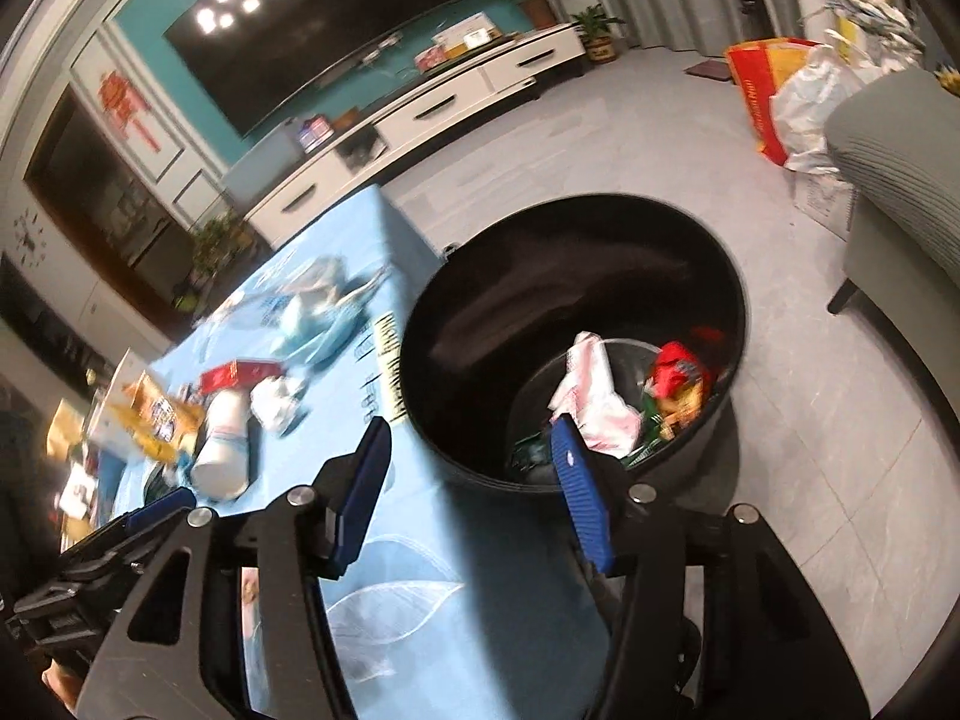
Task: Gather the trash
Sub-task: 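Return both tools to the table toward the remaining trash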
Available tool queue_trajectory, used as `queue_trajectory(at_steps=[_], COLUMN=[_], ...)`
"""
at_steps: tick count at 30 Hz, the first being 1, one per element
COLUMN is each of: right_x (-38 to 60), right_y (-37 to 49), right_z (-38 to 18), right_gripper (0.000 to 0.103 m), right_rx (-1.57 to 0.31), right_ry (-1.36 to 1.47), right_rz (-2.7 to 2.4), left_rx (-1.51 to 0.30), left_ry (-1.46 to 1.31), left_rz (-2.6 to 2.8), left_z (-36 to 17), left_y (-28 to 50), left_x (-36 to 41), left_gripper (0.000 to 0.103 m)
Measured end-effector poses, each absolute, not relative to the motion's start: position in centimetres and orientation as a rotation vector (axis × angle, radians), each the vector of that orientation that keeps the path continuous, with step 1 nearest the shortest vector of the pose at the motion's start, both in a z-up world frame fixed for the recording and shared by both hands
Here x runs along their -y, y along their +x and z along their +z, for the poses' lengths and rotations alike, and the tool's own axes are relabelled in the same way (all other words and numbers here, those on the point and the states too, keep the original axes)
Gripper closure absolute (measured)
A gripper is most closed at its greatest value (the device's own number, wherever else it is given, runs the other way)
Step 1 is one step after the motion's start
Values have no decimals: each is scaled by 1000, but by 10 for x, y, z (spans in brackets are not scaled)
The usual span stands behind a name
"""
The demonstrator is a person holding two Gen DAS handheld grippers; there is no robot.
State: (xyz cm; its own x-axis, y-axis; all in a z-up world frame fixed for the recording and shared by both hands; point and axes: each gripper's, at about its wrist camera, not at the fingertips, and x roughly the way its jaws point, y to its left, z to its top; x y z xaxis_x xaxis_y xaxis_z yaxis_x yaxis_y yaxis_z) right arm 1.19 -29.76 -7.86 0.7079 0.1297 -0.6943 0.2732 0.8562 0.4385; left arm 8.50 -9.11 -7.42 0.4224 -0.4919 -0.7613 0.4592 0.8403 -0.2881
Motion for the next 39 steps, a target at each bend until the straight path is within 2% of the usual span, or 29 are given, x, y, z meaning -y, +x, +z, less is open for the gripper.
queue_trajectory(at_steps=[3, 15, 18, 24, 30, 39], right_x=[275, 188, 168, 132, 98, 80], right_y=[12, 11, 10, 13, 24, 48], right_z=[-74, -56, -52, -48, -48, -50], right_gripper=[47, 46, 38, 38, 38, 38], right_rx=[-814, -878, -878, -887, -892, -886], right_ry=[511, 340, 303, 216, 122, 104], right_rz=[-40, 113, 151, 216, 259, 277], left_rx=[-954, -906, -863, -819, -855, -804], left_ry=[-95, -278, -336, -381, -350, -315], left_rz=[-549, -330, -338, -360, -297, -274], left_z=[-71, -79, -78, -81, -85, -87], left_y=[74, 39, 31, 23, 21, 39], left_x=[50, -87, -111, -129, -150, -184], left_gripper=[4, 3, 3, 3, 3, 3])
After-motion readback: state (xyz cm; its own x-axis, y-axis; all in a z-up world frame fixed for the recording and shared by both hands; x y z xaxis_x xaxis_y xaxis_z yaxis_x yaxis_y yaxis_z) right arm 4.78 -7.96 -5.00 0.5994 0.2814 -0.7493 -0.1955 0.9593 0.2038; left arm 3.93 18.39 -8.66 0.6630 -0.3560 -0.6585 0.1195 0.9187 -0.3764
